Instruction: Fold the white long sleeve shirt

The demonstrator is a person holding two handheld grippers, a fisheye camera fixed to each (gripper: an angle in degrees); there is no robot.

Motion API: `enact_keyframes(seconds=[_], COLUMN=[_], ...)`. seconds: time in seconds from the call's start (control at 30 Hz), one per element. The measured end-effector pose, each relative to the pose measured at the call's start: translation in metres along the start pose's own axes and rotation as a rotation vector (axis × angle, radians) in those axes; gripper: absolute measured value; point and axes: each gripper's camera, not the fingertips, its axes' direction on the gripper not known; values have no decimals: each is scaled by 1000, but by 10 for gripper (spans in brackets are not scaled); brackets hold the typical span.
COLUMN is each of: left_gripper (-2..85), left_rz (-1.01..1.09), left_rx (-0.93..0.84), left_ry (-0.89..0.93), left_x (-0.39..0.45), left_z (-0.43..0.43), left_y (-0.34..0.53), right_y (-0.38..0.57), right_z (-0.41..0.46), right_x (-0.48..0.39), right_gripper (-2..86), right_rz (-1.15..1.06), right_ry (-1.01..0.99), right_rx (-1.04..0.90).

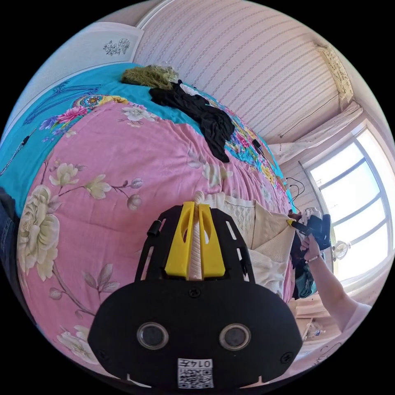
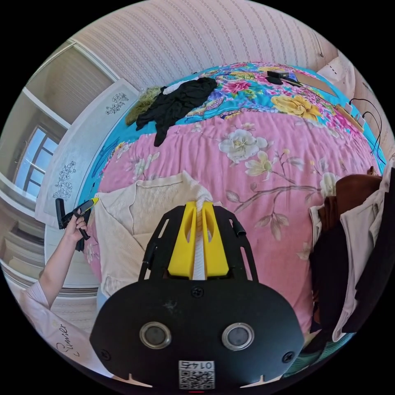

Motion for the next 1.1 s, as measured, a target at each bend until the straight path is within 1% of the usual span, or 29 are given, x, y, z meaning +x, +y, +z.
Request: enact_keyframes(seconds=[0.07,0.2,0.27,0.33,0.4,0.43,0.5,0.57,0.67,0.77,0.93,1.0,1.07,1.1], left_gripper=[-9,-8,-8,-8,-7,-7,-7,-6,-5,-8,-3,8,52,59], left_rz=[39,116,202,245,251,252,237,213,137,81,91,114,113,117], left_rx=[34,33,43,48,19,-15,-79,-163,-192,-151,-87,-74,-53,-50], left_ry=[-4,47,73,103,137,152,137,73,60,62,6,2,-28,-30], left_x=[8,17,22,20,13,7,-3,-12,-23,-26,-5,14,40,45], left_z=[-19,-49,-80,-104,-121,-126,-126,-118,-117,-137,-171,-174,-166,-163], left_y=[0,16,45,78,117,145,184,222,253,271,288,292,298,300], right_y=[2,22,54,87,125,151,185,218,243,257,265,267,271,272], right_z=[-16,-32,-47,-57,-61,-60,-51,-35,-32,-42,-42,-31,-8,-1], right_x=[-10,-30,-41,-44,-42,-38,-27,-12,2,5,-31,-48,-64,-66], right_gripper=[10,10,10,10,10,10,9,8,6,5,20,42,94,107], right_rz=[-18,-124,-229,-302,-367,-388,-370,-298,-178,-105,-149,-141,-79,-54], right_ry=[-1,-47,-57,-78,-83,-54,-25,10,73,24,12,-18,-63,-60], right_rx=[60,78,112,128,115,89,28,-79,-95,-62,-58,-75,-114,-126])
